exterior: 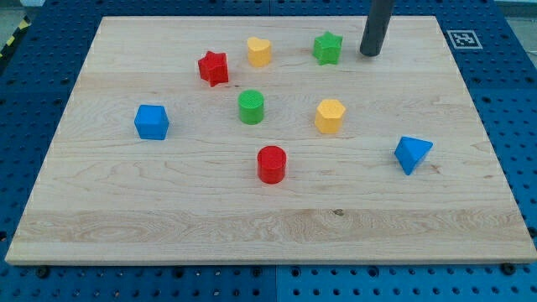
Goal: Move the green star slightly to the left
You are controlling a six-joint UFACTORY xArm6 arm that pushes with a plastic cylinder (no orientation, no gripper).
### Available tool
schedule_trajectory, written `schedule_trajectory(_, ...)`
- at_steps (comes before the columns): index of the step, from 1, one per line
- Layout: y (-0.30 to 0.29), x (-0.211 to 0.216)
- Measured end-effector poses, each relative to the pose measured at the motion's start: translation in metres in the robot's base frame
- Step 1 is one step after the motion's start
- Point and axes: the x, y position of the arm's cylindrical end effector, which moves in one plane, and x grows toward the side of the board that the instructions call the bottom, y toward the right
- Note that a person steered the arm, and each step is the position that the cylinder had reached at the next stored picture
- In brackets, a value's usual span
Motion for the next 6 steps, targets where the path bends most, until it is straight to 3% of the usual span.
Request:
schedule_trajectory(4, -0.010, -0.009)
schedule_trajectory(6, -0.051, -0.018)
